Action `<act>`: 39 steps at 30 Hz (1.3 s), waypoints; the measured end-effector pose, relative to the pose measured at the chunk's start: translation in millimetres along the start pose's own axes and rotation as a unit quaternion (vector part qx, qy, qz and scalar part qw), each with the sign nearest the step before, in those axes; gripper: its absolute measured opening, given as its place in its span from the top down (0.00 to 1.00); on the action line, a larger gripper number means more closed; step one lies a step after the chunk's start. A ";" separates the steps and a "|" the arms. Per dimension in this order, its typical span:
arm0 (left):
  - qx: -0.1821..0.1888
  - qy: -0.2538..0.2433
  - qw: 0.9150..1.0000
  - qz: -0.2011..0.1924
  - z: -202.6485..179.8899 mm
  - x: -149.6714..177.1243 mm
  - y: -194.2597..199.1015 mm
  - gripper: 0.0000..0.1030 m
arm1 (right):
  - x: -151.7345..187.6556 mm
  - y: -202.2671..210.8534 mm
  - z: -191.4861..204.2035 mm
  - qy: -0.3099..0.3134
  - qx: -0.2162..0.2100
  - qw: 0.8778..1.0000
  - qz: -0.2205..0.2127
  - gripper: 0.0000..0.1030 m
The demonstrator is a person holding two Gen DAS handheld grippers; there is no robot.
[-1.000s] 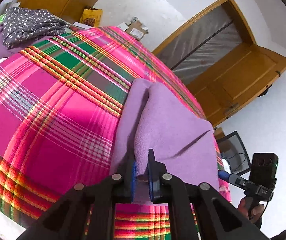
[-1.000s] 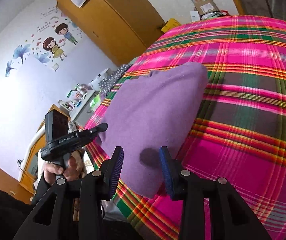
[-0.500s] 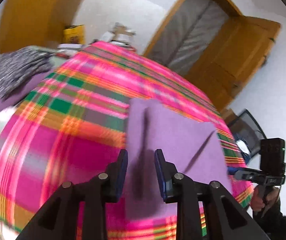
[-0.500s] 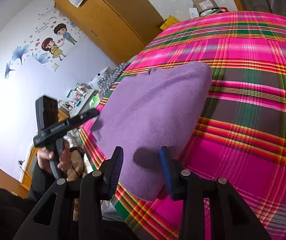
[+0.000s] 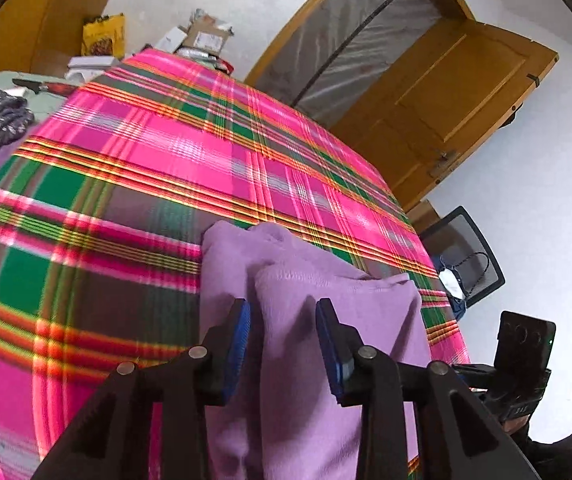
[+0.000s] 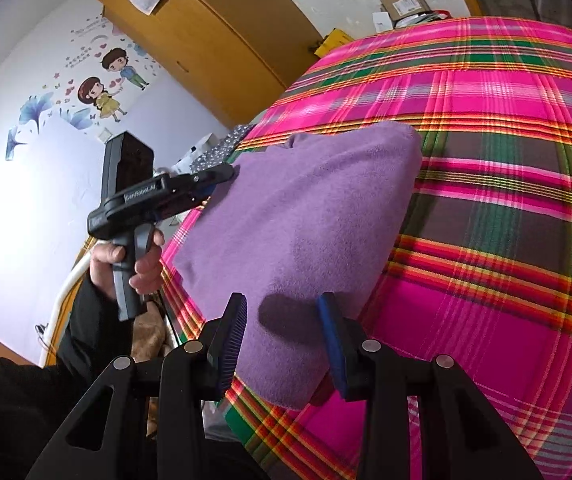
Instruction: Fold clothes
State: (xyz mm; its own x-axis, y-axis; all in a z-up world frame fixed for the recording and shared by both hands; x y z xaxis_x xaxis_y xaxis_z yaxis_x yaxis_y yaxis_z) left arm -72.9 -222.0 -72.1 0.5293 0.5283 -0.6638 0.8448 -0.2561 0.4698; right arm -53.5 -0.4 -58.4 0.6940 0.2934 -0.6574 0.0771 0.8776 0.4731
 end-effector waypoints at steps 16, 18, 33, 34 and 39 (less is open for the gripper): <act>0.032 0.080 0.996 -0.036 33.5 1.7 -7.1 0.89 | 3.6 1.4 -5.8 -0.017 -0.009 1.000 -0.001 0.63; 0.039 0.083 0.995 -0.038 34.2 2.7 -7.2 0.89 | 3.7 2.4 -6.2 -0.016 -0.007 1.000 0.001 0.63; -0.003 -0.014 0.996 -0.084 -29.7 23.0 61.2 0.85 | -45.8 -4.5 0.5 0.065 0.052 0.995 -0.050 0.64; -0.007 -0.019 0.997 -0.074 -31.8 32.7 57.7 0.85 | -52.3 -9.8 2.1 0.076 0.058 0.994 -0.053 0.68; -0.028 -0.015 0.998 -0.050 -27.9 61.8 46.4 0.86 | -62.5 -38.2 15.5 0.149 0.077 0.985 -0.044 0.72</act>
State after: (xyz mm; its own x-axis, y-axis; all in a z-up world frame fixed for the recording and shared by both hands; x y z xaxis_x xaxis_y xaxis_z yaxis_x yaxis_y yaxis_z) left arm -3.1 -178.6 -75.1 0.4453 0.5246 -0.7256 0.8882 -0.1567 0.4319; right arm -88.7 -58.1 -26.3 0.4403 0.3374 -0.8320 0.2517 0.8431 0.4751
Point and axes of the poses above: each gripper's, at about its wrist camera, not at the fingertips, and y roughly against the way its jaws point, z to its left, x to its underside, the point moved 8 cm from there along -y, roughly the way its jaws point, and after that the axes turned 13 degrees about -z, right-handed, at the moved point
